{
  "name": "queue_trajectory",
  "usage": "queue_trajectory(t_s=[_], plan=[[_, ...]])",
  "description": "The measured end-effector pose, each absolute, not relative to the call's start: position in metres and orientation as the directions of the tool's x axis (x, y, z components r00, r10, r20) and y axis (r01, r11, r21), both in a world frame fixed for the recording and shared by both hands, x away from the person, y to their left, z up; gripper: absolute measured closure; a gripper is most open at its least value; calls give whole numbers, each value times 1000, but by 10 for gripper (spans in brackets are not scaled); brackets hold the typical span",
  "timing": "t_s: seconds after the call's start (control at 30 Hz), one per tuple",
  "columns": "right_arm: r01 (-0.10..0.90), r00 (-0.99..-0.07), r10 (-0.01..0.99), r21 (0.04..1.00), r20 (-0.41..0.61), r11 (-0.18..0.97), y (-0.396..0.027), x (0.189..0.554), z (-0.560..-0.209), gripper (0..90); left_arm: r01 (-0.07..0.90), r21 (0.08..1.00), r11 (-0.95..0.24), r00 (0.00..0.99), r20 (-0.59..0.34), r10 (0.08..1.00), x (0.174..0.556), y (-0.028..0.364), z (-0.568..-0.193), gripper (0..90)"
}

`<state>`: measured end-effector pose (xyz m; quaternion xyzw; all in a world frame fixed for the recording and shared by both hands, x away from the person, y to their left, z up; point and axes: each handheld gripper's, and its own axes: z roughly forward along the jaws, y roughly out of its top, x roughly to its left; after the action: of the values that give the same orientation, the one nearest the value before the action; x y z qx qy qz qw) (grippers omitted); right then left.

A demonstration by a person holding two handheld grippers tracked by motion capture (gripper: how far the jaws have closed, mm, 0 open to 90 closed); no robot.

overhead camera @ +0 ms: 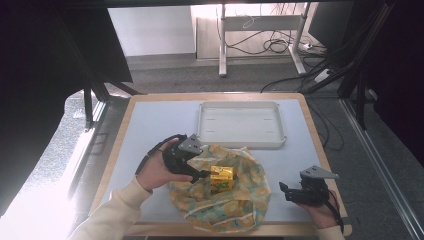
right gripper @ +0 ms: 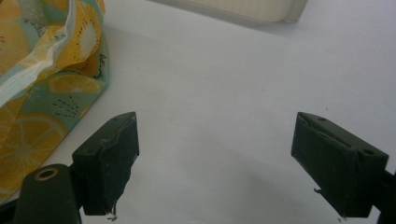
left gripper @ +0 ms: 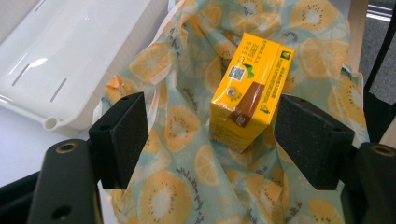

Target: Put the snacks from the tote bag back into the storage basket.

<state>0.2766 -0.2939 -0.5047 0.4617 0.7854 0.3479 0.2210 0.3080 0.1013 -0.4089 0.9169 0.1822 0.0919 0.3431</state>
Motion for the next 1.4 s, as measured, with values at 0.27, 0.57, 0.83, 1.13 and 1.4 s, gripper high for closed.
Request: queue_trajectory(t_s=[0.27,0.57,0.83,1.13,1.4], plan=[[574,-476,879,749,-25,332,-295,277,-505,154,257,654,-711,923,51,381,312,93,-408,263],[577,-477,879,745,-25,335,-294,277,-505,154,250,647,-720,929,49,367,314,87,-409,263],[579,-477,879,743,-26,336,-294,277,-505,154,236,636,-735,935,56,349,316,78,-410,263],[582,-475,880,741,-24,335,-295,277,-506,154,215,616,-758,947,57,315,315,63,-416,259],[586,-468,883,740,-22,329,-295,278,-506,154,193,576,-794,956,70,284,316,51,-422,253]])
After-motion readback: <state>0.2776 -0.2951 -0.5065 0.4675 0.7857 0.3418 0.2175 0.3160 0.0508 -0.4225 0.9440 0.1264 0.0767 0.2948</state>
